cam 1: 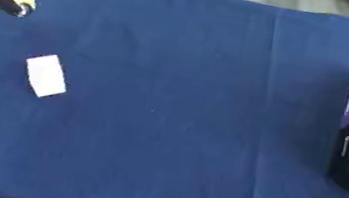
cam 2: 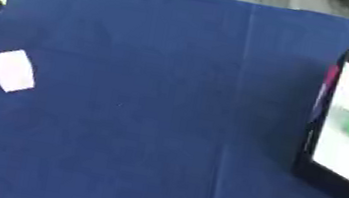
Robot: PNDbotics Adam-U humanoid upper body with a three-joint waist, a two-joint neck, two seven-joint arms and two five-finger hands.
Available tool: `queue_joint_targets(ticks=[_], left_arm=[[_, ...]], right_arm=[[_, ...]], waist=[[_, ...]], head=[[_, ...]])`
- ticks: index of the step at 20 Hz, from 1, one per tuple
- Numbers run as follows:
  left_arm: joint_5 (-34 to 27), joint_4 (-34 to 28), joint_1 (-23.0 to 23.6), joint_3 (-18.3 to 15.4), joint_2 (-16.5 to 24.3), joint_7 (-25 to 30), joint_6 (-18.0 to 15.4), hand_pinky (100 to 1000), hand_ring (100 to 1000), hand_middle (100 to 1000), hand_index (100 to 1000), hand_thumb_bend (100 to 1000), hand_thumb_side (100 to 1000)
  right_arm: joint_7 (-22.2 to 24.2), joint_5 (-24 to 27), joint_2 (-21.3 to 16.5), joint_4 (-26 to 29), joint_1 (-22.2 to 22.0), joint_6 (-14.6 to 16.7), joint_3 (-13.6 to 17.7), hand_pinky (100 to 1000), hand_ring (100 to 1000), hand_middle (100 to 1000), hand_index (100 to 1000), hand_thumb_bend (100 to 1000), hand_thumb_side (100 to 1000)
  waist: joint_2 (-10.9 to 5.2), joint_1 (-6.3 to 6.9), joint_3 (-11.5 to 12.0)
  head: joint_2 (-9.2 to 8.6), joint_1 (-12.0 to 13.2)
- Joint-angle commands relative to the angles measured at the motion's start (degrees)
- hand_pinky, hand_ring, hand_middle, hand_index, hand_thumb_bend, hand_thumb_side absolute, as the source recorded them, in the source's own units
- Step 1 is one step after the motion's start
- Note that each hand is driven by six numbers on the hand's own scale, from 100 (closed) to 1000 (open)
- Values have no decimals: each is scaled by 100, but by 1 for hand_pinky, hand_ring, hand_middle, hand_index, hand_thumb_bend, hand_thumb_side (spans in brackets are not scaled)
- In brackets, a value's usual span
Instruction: Pick up the objects with one hand, pass them to the other hand, and then place them into the box on the other side of the table.
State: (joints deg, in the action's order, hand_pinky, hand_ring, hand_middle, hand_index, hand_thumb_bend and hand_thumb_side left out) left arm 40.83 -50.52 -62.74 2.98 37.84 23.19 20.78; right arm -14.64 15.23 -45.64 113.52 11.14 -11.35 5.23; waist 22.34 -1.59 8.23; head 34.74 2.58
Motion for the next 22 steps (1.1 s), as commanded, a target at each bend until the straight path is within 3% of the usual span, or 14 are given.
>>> queue_joint_targets(ticks=[1,9,16,22], left_arm=[[-282,-629,20,192,272,49,-88,828,736,623,650,100,171],[-818,-2124,536,612,256,-294,-513,791,691,591,657,100,182],[-658,-3243,1001,891,-65,-1478,-1382,772,662,577,658,100,156],[-234,-3803,1409,1062,-467,-2502,-1983,763,644,578,654,100,153]], right_arm=[[27,79,-242,107,80,88,70,1000,1000,1000,1000,100,620],[322,216,-356,107,334,448,-51,1000,1000,1000,1000,100,588],[1418,421,-454,107,1125,588,-495,1000,1000,1000,1000,100,610],[2368,576,-275,107,1818,423,-953,1000,1000,1000,1000,100,642]], waist=[[-214,26,10],[-320,52,26],[-424,39,44],[-504,27,53]], head=[[23,-71],[37,-198],[83,-365],[163,-433]])
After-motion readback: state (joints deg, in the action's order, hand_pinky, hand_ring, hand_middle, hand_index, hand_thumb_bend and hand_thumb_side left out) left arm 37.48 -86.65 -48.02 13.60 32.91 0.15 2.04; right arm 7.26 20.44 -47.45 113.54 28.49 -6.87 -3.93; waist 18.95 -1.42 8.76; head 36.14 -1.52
